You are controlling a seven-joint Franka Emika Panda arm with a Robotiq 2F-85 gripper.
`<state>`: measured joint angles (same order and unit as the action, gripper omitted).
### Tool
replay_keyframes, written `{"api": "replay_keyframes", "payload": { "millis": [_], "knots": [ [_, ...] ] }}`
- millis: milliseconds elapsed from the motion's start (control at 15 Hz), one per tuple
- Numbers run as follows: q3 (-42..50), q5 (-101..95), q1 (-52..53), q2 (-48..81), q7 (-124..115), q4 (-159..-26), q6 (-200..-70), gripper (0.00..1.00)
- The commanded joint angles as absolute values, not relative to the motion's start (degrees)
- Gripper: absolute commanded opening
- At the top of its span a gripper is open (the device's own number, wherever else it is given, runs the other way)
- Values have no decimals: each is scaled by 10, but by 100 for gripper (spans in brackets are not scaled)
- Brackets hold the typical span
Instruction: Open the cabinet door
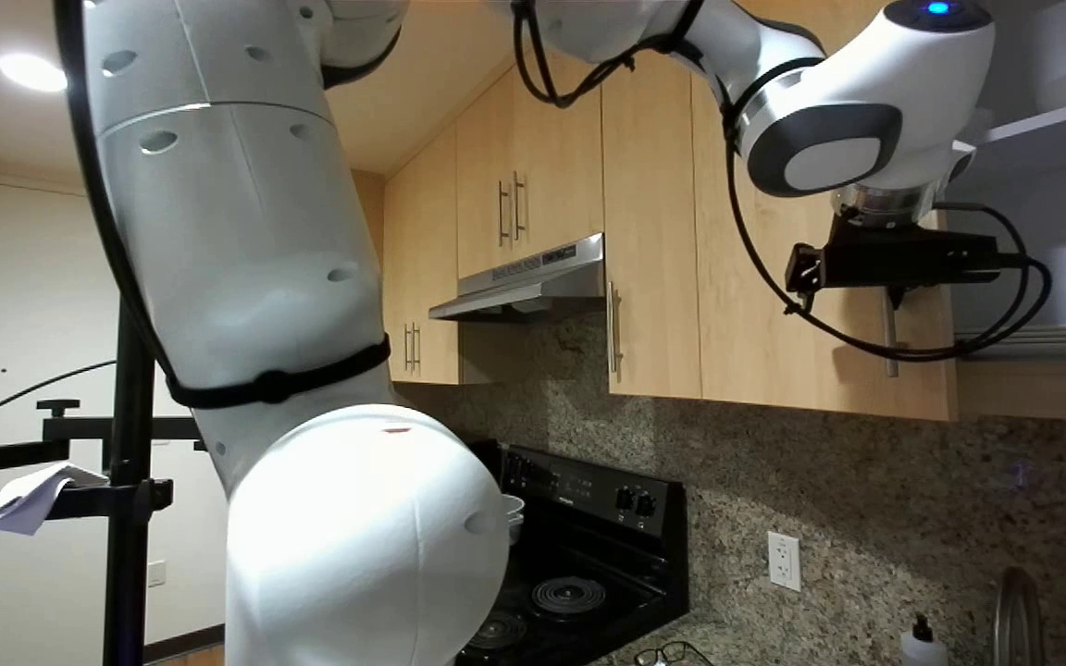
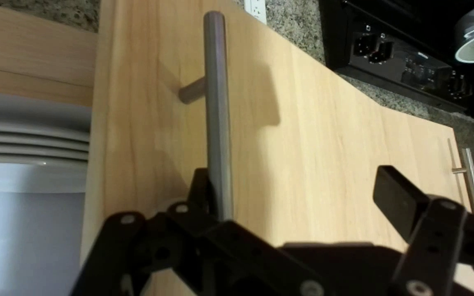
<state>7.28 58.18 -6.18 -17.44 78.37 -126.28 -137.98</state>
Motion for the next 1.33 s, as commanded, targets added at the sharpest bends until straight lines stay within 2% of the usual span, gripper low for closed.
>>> {"api": "replay_keyframes", "payload": {
  "millis": [0,333,1267],
  "knots": [
    [40,614,-20,-228,761,-1355,-1440,100],
    [20,645,2,-244,765,-1385,-1516,100],
    [38,683,25,-303,819,-1453,-1494,100]
  ]
}}
